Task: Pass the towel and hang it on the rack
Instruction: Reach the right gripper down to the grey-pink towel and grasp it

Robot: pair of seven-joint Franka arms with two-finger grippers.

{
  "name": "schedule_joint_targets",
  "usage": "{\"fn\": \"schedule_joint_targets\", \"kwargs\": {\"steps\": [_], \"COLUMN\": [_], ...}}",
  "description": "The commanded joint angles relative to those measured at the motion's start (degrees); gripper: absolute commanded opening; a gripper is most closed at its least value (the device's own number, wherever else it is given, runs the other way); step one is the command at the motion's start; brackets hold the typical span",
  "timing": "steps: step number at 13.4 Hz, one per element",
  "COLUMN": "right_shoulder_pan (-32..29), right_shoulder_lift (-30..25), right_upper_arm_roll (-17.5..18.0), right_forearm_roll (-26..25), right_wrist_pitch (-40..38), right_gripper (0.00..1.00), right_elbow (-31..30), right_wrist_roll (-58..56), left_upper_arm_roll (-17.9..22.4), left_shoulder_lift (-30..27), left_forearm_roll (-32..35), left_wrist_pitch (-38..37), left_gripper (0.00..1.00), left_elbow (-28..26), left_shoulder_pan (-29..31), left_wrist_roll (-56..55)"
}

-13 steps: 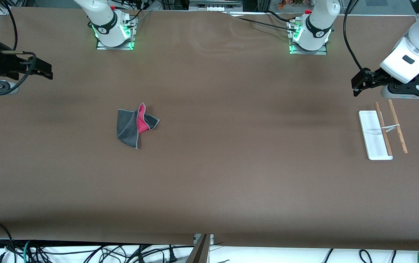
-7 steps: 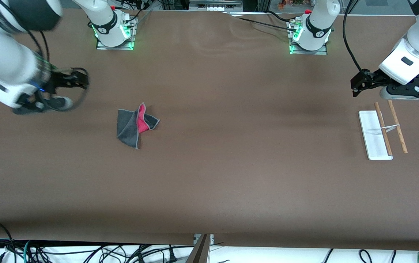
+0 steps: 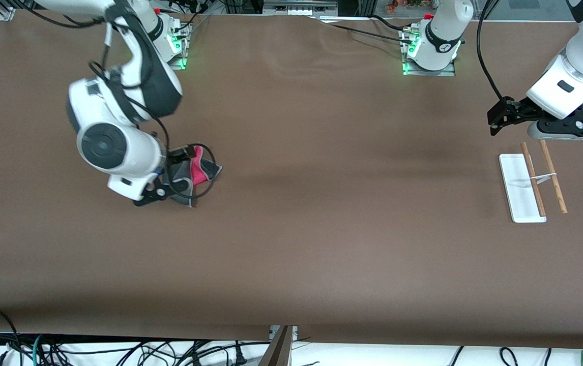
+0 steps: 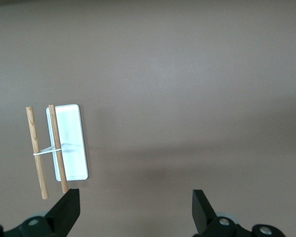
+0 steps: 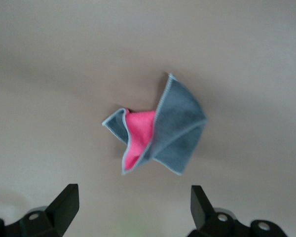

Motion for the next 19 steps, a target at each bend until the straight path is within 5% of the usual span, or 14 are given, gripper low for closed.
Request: {"fn": "schedule_joint_targets", "kwargs": {"steps": [1,10,19], "right_shoulder_pan": [1.3,1.8,0.3], "right_shoulder_lift": [4.0,5.6,1.5], "right_upper_arm_roll": [-0.3,-0.3,-0.3], "right_forearm_roll": [0.9,1.2,1.2], "right_wrist_pitch": [1.6,20.9,28.9], "right_gripper": [1.0,1.0,1.0], "right_elbow": [0.6,-15.7,-25.7], "right_wrist_roll": [-0.7,-6.0,-12.3], "left_upper_arm_roll": [-0.1,-0.1,-0.1], "left_shoulder_lift": [0.8,1.0,0.9], "left_forearm_roll": [-0.1,-0.1,-0.1], "left_wrist_pitch": [-1.4,-1.4,-1.4], "left_gripper": [1.0,1.0,1.0], "left_elbow": [1.9,1.9,1.8], "left_shoulder_pan": [0.1,0.2,0.2], "left_wrist_roll": [-0.2,-0.2,-0.1]}}
